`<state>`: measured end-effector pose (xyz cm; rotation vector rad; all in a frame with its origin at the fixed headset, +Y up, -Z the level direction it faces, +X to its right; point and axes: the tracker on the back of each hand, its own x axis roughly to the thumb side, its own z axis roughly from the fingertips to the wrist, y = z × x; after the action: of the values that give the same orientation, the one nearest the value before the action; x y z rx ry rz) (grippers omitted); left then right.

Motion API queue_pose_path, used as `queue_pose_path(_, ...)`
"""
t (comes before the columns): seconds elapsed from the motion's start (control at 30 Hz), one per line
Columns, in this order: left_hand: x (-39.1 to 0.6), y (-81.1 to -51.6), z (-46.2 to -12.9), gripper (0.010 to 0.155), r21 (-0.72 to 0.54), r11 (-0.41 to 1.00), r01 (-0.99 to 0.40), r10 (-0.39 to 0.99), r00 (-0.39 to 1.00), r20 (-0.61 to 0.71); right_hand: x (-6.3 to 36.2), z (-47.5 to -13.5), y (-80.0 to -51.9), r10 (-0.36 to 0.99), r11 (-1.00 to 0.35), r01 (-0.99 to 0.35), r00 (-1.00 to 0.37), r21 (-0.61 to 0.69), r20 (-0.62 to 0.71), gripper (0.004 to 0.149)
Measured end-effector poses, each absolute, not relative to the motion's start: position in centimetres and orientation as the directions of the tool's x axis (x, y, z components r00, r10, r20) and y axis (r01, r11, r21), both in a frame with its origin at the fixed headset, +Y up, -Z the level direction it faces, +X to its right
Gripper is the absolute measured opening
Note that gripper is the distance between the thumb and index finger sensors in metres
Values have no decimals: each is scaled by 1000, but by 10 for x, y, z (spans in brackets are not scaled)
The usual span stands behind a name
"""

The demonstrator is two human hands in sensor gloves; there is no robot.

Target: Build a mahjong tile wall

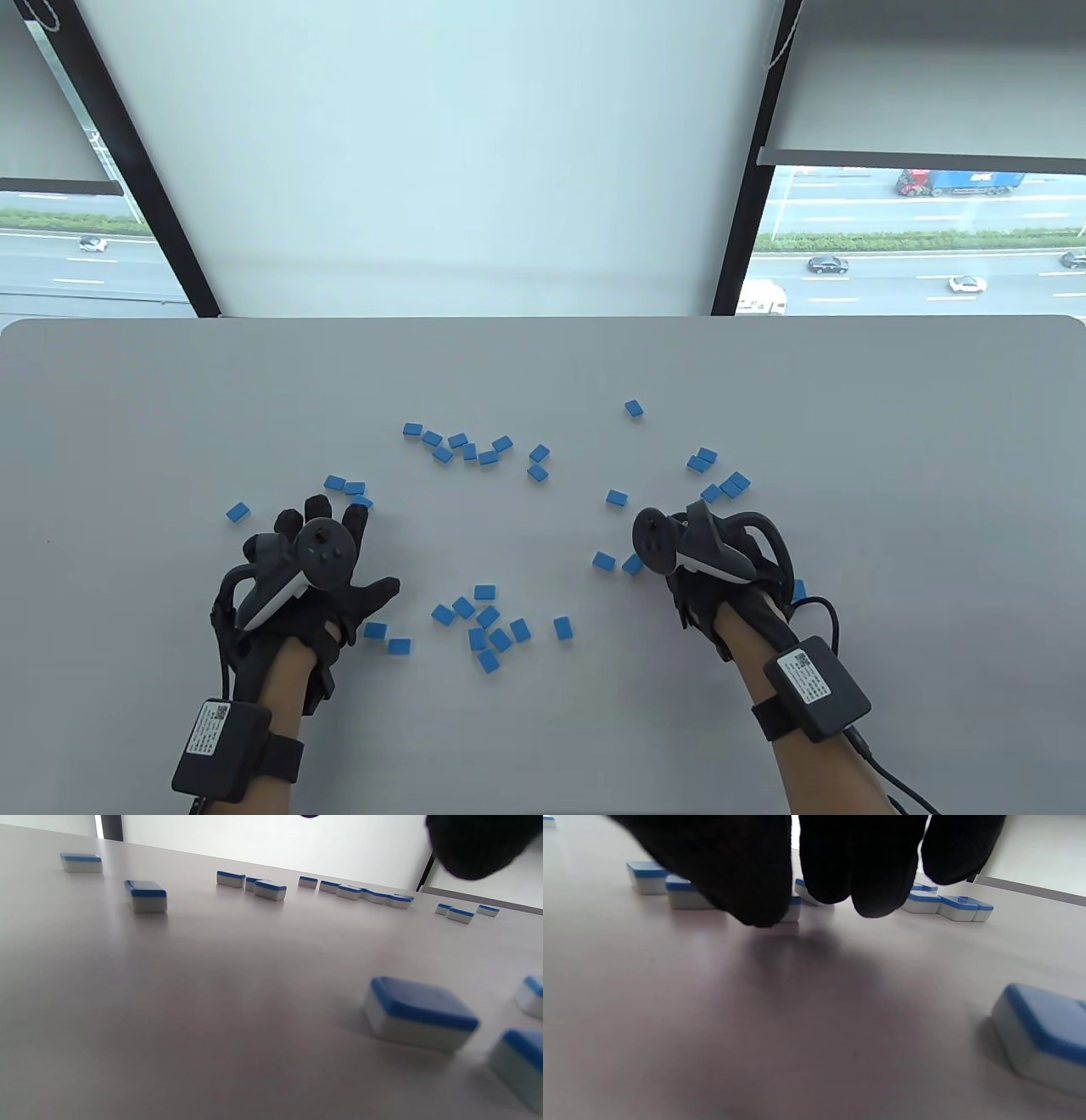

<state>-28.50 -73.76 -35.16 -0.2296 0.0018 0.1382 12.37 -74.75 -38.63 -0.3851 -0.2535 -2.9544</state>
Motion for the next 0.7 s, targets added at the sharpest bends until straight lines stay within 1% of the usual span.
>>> queue_pose_path(0.2, -284, -738, -352, 95, -225, 965, -134, 133, 991, -17, 122, -386, -750, -136, -978, 173, -954, 120, 268, 62)
queue_pose_path(0.33, -284, -738, -352, 95, -223, 965, -136, 135, 991, -16, 119, -386, -751, -154, -977, 187, -951, 104, 270, 56)
queue_pose_path(0.5, -283, -738, -352, 95, -227, 965, -134, 135, 991, -13, 115, -386, -752, -177, -971, 213, -947, 111, 269, 55)
queue_pose_path(0.6, -283, -738, -352, 95, -226, 964, -138, 139, 990, -11, 119, -385, -749, -178, -972, 210, -950, 106, 256, 56)
queue_pose_path(0.7, -283, -739, -352, 95, -227, 963, -143, 144, 989, -11, 129, -383, -736, -168, -979, 190, -957, 73, 238, 57)
